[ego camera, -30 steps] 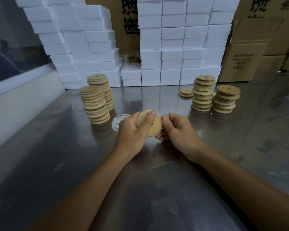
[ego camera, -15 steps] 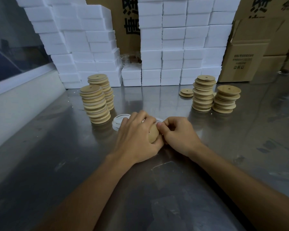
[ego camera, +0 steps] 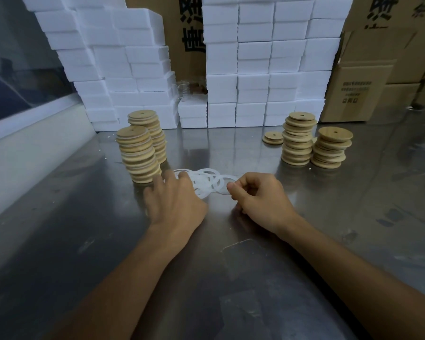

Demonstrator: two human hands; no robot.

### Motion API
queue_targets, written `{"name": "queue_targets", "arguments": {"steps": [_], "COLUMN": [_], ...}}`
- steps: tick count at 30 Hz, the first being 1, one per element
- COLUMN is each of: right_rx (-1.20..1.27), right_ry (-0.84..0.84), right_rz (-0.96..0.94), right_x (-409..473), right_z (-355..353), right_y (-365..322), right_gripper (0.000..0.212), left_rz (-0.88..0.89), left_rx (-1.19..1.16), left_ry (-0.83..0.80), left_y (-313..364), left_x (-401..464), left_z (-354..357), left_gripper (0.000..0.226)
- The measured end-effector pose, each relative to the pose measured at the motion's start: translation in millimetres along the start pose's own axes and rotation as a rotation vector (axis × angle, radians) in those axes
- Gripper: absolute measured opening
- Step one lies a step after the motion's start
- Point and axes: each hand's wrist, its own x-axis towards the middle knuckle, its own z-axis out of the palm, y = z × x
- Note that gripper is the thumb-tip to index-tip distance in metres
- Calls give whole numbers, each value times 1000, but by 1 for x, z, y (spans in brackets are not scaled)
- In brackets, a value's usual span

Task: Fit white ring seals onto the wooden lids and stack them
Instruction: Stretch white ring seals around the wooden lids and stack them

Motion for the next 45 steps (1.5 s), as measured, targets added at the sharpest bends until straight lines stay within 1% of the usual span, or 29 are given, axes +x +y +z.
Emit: {"name": "queue_targets", "arguments": {"steps": [2,6,11,14,16,19,22,23,24,27,30,34,40,43,45], "right_rx": [6,19,41,-17,-7,17,2,-9,-23,-86,-99,-76,-175,-207,-221], "right_ry": [0,-3,5,59,118,245,515,617,705,878,969,994,866,807,788], "right_rz": [-7,-8,-3,-6,17,49,60,72,87,144,218,199,219,256,259], "right_x": [0,0,1,5,9,15,22,24,26,35,42,52,75,83,86], "right_z": [0,0,-1,-5,-12,-25,-38,-43,-48,-62,-68,-74,-87,-90,-92], "right_y": [0,0,1,4,9,16,23,25,27,39,47,56,73,79,82], "right_gripper": [24,24,25,23,22,22,17,13,14,38,51,60,66,63,55], "left_rz": [-39,-69,-40,-35,-44,-20,122,178,224,318,358,347,322,318,318], "left_rx": [-5,0,16,35,39,14,-120,-164,-202,-260,-302,-330,-322,-319,-319], "left_ry": [-7,8,36,41,49,90,148,157,161,166,184,192,146,135,133], "left_y": [-4,-17,-25,-26,-27,-25,-17,-13,-9,-2,-2,-4,-4,-3,-3], "left_x": [2,8,12,13,13,12,10,8,6,1,0,1,2,4,4], "left_z": [-2,-3,0,2,2,2,3,4,5,9,13,15,19,19,19], "left_gripper": [39,30,20,19,21,22,26,26,25,19,12,10,8,10,10]}}
